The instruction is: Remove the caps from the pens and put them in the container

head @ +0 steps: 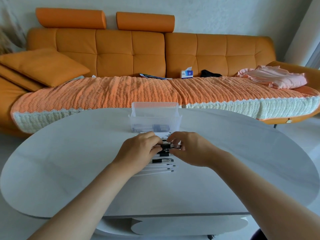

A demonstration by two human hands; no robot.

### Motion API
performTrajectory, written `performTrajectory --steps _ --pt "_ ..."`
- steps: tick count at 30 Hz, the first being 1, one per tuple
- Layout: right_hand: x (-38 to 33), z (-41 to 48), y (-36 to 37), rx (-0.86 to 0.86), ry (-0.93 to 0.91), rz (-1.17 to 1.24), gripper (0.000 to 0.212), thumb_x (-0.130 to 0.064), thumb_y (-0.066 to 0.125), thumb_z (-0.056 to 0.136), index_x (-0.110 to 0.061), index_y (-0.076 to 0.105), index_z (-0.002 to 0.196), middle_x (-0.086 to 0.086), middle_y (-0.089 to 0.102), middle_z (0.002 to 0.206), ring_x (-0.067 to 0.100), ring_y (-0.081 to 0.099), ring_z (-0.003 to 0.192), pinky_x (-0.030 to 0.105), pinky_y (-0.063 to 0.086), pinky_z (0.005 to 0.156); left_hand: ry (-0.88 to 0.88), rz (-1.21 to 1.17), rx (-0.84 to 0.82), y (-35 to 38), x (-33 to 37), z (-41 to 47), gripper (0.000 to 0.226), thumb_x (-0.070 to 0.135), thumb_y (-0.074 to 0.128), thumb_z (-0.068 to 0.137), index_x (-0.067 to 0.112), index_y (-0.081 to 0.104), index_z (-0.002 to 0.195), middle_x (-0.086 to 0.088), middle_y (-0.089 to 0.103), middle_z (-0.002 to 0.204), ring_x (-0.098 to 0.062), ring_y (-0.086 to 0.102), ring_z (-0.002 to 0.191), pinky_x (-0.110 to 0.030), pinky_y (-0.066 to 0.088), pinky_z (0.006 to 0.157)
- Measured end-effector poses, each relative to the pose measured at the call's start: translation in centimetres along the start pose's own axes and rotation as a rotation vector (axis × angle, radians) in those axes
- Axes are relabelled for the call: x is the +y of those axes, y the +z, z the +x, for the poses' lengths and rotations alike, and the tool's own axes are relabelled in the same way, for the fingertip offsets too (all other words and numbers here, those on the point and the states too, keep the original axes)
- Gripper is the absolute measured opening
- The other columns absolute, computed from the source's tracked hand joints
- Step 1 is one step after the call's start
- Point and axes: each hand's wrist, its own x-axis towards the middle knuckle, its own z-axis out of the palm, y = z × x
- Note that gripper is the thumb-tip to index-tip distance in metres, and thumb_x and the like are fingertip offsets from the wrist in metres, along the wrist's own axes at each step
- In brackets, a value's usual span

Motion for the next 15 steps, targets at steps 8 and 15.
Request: performTrajectory --steps 8,15 --pt "-0.99 0.32 0.62 -0.105 -0.034 -0.062 0.029 -0.028 0.041 0.103 -0.014 0.064 0.093 0.003 0.064 0.084 0.020 0.057 0.078 0.041 0.050 0.074 0.021 -0.053 -0.009 0.08 0.40 0.07 0.016 0.021 0.075 0.083 0.022 0.068 0.098 0.011 0.061 0.090 -0.016 0.061 0.076 -0.031 0.048 0.057" --pt "-0.87 0.11 0.66 -0.014 -0.130 -0.131 0.026 -0.029 0.041 0.105 -0.011 0.058 0.095 0.002 0.062 0.082 0.023 0.054 0.073 0.038 0.042 0.065 -0.053 -0.147 -0.053 0.16 0.38 0.49 0.013 0.023 0.060 0.094 0.025 0.069 0.104 0.012 0.063 0.091 -0.013 0.058 0.083 -0.035 0.049 0.070"
